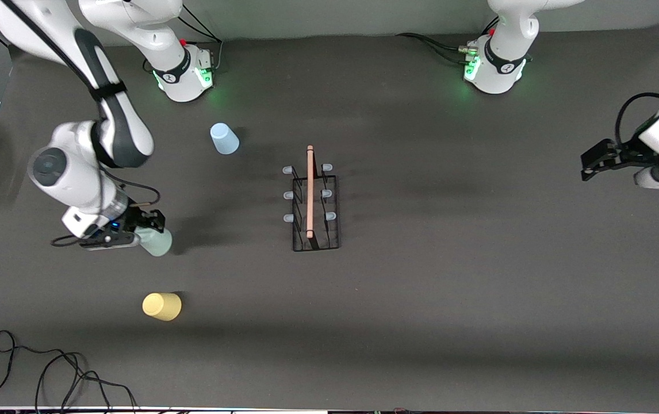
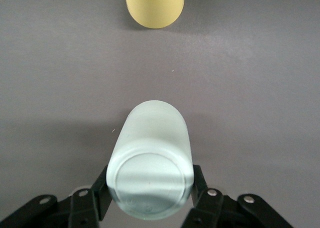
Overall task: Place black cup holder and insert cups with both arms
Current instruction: 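Grasp the pale green cup with the right gripper, then carry the green cup to the rack and hang it on a peg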
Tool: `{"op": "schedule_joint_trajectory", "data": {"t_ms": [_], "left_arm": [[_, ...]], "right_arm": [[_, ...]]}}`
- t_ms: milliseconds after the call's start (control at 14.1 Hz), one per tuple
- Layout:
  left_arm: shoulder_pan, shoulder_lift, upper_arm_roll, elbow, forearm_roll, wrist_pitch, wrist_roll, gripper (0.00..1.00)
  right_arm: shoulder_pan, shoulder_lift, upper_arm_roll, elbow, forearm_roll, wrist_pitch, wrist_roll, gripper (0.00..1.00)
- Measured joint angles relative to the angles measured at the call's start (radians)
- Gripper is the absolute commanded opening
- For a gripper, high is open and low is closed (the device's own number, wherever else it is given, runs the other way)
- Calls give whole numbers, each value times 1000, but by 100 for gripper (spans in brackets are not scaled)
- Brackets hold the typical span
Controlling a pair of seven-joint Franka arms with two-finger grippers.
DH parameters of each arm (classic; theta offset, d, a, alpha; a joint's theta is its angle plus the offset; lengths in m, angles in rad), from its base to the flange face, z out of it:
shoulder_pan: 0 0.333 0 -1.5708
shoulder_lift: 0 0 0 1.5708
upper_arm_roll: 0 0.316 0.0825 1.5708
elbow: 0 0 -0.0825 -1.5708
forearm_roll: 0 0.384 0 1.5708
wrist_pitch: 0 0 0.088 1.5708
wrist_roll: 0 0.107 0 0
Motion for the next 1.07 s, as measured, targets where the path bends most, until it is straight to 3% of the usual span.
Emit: {"op": "schedule_joint_trajectory", "data": {"t_ms": [213, 427, 640, 854, 1067], "left_arm": [[0, 65, 0, 89, 2, -71, 0, 100], [-10, 87, -1, 98, 24, -86, 0, 100], [-17, 86, -2, 108, 27, -88, 1, 100], [-18, 87, -2, 111, 26, -88, 1, 100], [-20, 87, -2, 112, 24, -88, 1, 100]], "right_arm": [[63, -160, 1, 124, 0, -352, 170, 0], [172, -274, 4, 169, 1, -539, 441, 0], [374, -311, 10, 178, 6, -577, 840, 0], [572, -264, 14, 226, 61, -567, 1239, 0], [635, -163, 15, 309, 139, -539, 1434, 0]]}}
